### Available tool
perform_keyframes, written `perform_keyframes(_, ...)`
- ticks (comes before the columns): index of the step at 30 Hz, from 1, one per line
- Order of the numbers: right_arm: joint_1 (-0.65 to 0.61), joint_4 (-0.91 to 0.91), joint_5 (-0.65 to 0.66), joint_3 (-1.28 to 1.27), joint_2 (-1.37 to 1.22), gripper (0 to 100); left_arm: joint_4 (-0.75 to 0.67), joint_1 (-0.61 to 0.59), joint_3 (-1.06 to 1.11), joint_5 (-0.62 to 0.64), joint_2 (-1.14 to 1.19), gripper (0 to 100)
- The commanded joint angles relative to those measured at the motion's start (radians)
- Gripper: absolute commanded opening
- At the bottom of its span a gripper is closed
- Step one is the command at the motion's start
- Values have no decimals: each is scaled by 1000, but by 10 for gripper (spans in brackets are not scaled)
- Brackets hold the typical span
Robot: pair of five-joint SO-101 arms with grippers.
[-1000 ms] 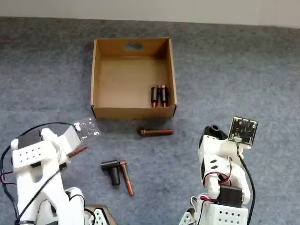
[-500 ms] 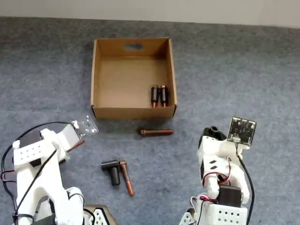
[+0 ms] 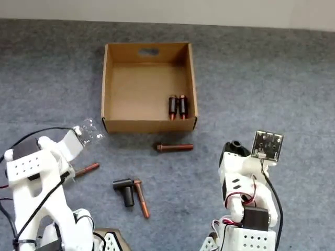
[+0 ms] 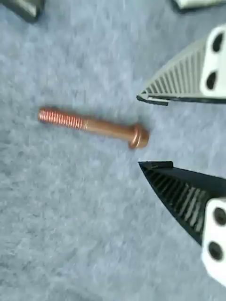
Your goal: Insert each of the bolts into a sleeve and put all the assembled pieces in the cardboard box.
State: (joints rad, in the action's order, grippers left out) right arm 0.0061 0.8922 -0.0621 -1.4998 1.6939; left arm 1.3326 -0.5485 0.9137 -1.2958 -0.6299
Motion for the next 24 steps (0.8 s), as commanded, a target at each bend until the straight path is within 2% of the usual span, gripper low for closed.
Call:
perform_keyframes(1,-8,-1,-8,4,10,5,132,2,-51,135,4,210)
perform_keyframes(7,-8,-1,-8,4,10,5,-17,5,85,575,5,210)
perform_keyframes(13,-8,-1,-8,4,10,5,-57,5,153,961,5,210)
perform_keyframes(17,-8,-1,-8,4,10,5,-112,41,203,1135,5,210)
perform_keyframes(24,-8,2,-8,2,10,5,-379,44,263,1344,5,210)
